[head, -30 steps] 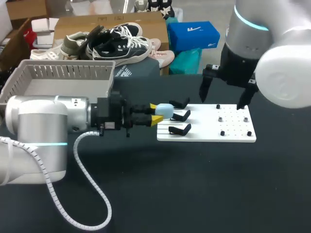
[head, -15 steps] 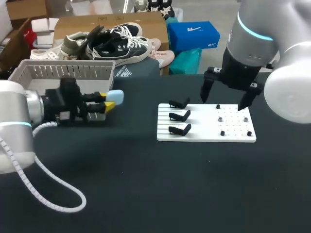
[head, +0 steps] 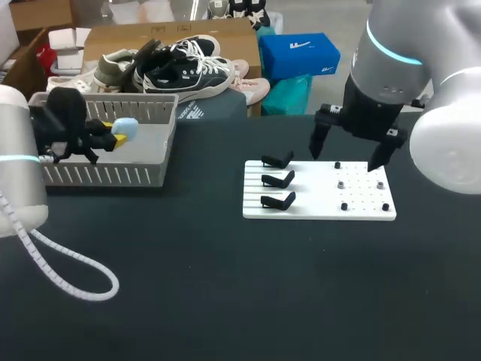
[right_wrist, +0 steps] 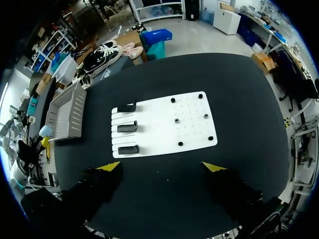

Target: Pick up each earbud case from the left stands, insert the matching earbuds, close the lid, and place the case in the box.

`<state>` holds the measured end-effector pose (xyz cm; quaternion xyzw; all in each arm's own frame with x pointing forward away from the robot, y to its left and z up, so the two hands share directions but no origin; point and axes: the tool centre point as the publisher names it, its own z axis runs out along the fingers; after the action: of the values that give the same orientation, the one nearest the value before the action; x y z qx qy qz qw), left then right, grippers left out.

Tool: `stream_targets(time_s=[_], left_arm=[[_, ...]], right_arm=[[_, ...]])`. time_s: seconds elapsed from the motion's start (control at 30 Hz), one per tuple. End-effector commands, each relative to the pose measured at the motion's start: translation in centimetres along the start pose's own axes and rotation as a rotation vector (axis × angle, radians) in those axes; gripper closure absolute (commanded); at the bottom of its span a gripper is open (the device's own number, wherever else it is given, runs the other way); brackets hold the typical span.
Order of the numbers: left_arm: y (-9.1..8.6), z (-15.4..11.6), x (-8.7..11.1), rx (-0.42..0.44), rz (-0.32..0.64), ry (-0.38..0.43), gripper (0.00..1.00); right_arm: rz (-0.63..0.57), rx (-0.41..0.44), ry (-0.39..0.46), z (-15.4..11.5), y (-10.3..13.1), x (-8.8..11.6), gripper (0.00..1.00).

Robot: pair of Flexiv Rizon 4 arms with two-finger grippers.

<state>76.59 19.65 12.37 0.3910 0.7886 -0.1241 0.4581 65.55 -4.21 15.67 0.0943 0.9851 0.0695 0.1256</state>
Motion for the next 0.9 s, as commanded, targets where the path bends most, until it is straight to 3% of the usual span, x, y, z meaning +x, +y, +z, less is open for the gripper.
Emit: stream_targets(time_s=[0.03,0.17,0.33,0.37,0.4,0.43,0.63,0.8,0.9], left_arm=[[1.8,2.9,-0.5,-0.219,-0.045,0.107,1.0],[3.8,4.4,-0.4,-0.204,-0.1,0.115,1.0],[4.7,5.3,-0.4,-0.195,-0.114,0.148,0.98],[4.7,5.3,-0.4,-0.201,-0.122,0.152,0.69],[4.7,5.1,-0.3,-0.207,-0.124,0.149,0.08],[4.6,4.8,-0.2,-0.208,-0.128,0.14,0.0],[2.2,2.6,-1.4,-0.167,-0.161,-0.013,0.0],[-1.6,0.4,-3.4,-0.099,-0.128,-0.145,0.0],[-4.9,-0.7,-4.9,-0.029,-0.091,-0.207,0.0]], right_arm=[[0.003,0.0,-0.009,0.0,-0.1,0.3,0.0],[0.003,0.0,-0.009,0.0,-0.1,0.3,0.0],[0.003,0.0,-0.009,0.0,-0.1,0.3,0.0],[0.003,0.0,-0.009,0.0,-0.1,0.3,0.0],[0.003,0.0,-0.009,0.0,-0.1,0.3,0.0],[0.003,0.0,-0.009,0.0,-0.1,0.3,0.0],[0.003,0.0,-0.009,0.0,-0.1,0.3,0.0],[0.003,0.0,-0.009,0.0,-0.1,0.3,0.0],[0.003,0.0,-0.009,0.0,-0.1,0.3,0.0]])
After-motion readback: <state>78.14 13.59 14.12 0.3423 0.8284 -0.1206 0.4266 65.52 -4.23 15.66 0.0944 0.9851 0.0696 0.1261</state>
